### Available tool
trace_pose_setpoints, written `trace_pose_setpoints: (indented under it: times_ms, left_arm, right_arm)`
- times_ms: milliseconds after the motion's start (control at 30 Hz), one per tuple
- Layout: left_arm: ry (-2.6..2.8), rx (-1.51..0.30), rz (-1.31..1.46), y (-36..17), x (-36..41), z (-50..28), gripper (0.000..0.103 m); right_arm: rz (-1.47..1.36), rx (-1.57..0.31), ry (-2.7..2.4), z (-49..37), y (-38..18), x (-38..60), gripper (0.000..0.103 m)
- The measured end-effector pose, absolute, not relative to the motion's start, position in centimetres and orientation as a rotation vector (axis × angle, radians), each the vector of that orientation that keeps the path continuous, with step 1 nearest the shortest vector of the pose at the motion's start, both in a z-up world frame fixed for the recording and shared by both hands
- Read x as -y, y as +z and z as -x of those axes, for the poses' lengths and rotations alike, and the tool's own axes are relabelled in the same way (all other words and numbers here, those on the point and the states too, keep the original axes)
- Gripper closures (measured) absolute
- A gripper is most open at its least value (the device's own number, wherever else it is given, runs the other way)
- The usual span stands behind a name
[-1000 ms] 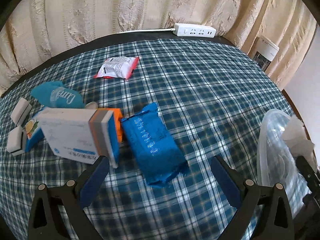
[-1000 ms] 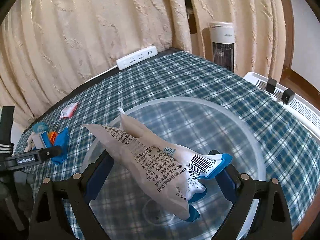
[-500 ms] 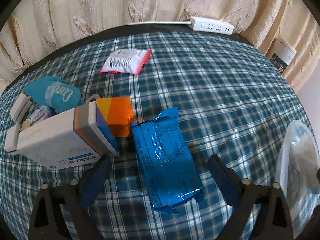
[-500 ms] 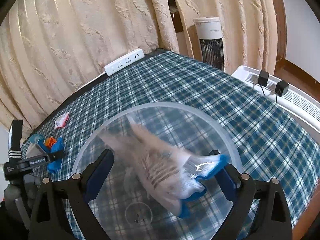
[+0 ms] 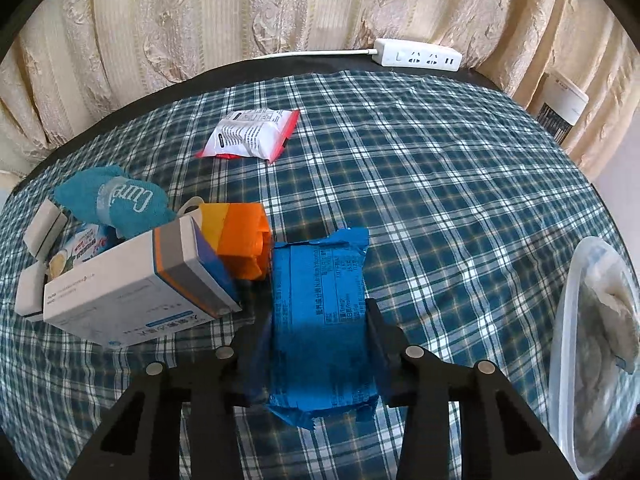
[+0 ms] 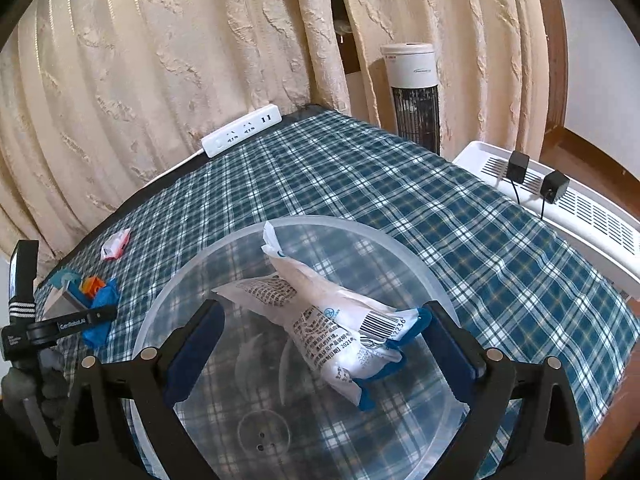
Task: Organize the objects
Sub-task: 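Grasp the blue wrapped packet with the left gripper while the right gripper releases the tube package into the basin, then carry the blue packet to the clear basin and release it with the left gripper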
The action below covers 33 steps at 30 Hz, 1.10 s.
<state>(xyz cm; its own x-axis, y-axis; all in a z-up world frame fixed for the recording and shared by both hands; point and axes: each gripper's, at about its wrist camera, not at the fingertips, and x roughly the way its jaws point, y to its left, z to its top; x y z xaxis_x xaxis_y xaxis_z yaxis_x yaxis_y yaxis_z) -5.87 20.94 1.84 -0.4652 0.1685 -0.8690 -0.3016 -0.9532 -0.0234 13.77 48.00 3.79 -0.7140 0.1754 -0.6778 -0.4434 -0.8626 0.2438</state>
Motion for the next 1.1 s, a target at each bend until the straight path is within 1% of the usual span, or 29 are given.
trace_pose_setpoints:
  times_ms: [467, 700, 933, 1100]
  left_arm:
    - [2.435, -0.205, 1.347, 4.4, -22.5, 3.6, 0.060]
    - [2.362, -0.237, 1.269, 6.0, -25.1, 1.7, 0.060]
    - [2.281, -0.263, 1.231, 6.7, -28.0, 0.2, 0.060]
    - [2.210, -0.284, 1.211, 6.9, -30.4, -1.1, 0.060]
  right_arm:
    - [0.922, -0.580, 2.582, -14.3, 4.0, -48.2, 0.004]
    - [0.893, -0.572, 2.588, -14.9, 4.4, -48.5, 0.004]
    - [0.890, -0.523, 2.611, -15.2, 4.7, -48.2, 0.004]
    - [0.888, -0.534, 2.605, -15.5, 4.7, -48.5, 0.004]
